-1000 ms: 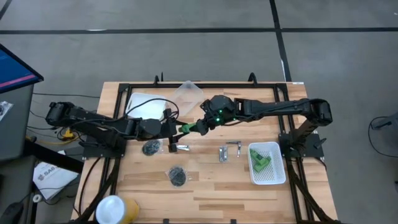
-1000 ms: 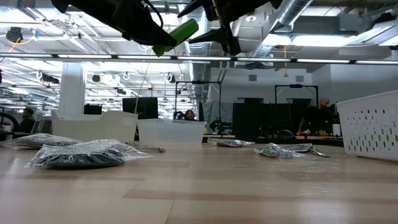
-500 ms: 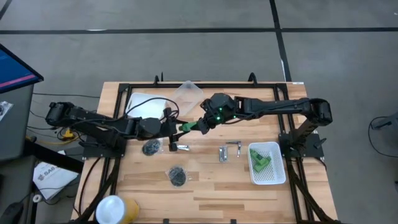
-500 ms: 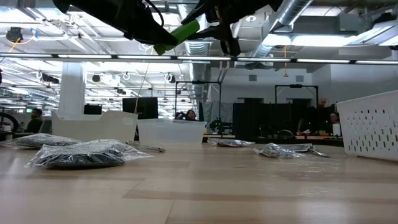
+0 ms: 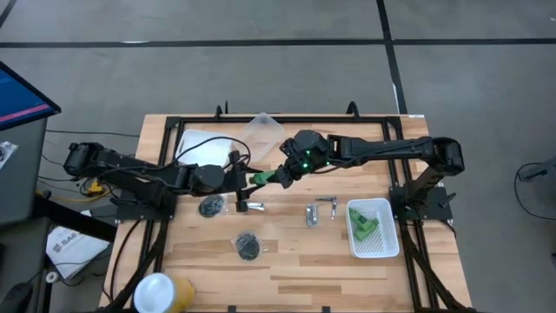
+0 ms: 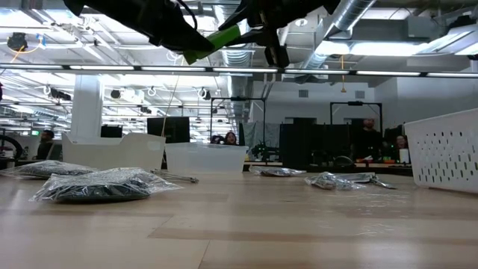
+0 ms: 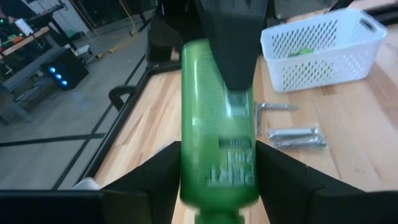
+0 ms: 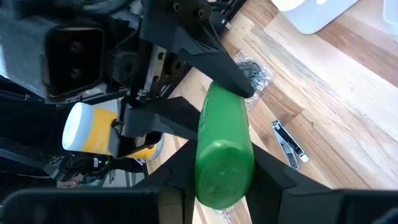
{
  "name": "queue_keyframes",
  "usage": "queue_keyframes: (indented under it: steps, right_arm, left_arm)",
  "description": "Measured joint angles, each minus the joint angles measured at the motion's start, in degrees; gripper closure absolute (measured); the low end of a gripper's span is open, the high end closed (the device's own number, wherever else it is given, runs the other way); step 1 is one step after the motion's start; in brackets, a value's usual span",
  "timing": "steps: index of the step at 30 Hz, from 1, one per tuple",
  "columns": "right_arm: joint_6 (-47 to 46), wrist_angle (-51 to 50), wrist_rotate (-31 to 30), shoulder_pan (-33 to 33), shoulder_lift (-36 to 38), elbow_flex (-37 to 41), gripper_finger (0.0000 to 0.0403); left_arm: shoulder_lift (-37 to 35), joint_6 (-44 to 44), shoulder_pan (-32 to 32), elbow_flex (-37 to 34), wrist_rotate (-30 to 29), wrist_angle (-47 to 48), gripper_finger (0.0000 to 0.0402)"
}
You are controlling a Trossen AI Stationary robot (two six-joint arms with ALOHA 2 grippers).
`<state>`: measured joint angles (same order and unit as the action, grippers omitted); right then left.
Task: Pick & Place Travel size toiletries
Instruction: Put the green shampoo into the bottom white bin
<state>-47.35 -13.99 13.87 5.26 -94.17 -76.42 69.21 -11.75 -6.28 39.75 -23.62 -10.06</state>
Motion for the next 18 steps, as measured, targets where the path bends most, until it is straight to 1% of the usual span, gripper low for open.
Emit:
queue_keyframes:
  steps: [5, 11, 15, 18]
  right_arm:
    - [1.5, -0.7, 0.6, 0.4, 0.8, 0.0, 0.0313]
    - [2.5, -1.4, 4.6, 2.1, 3.3, -0.1, 0.0314]
    - [4.9, -7.2, 4.7, 2.9, 6.2, 0.0, 0.0315]
    - [7.0, -13.6, 4.7, 3.4, 9.2, 0.0, 0.0315]
  left_arm:
    - [-0.7, 0.1, -0.4, 0.0, -0.1, 0.4, 0.0199]
    - [-3.7, 0.5, -0.6, 0.0, -0.3, 0.5, 0.0191]
    - [-5.9, 0.4, -0.5, 0.0, -0.4, 0.7, 0.0192]
    - [-7.2, 0.4, -0.5, 0.1, -0.5, 0.8, 0.0192]
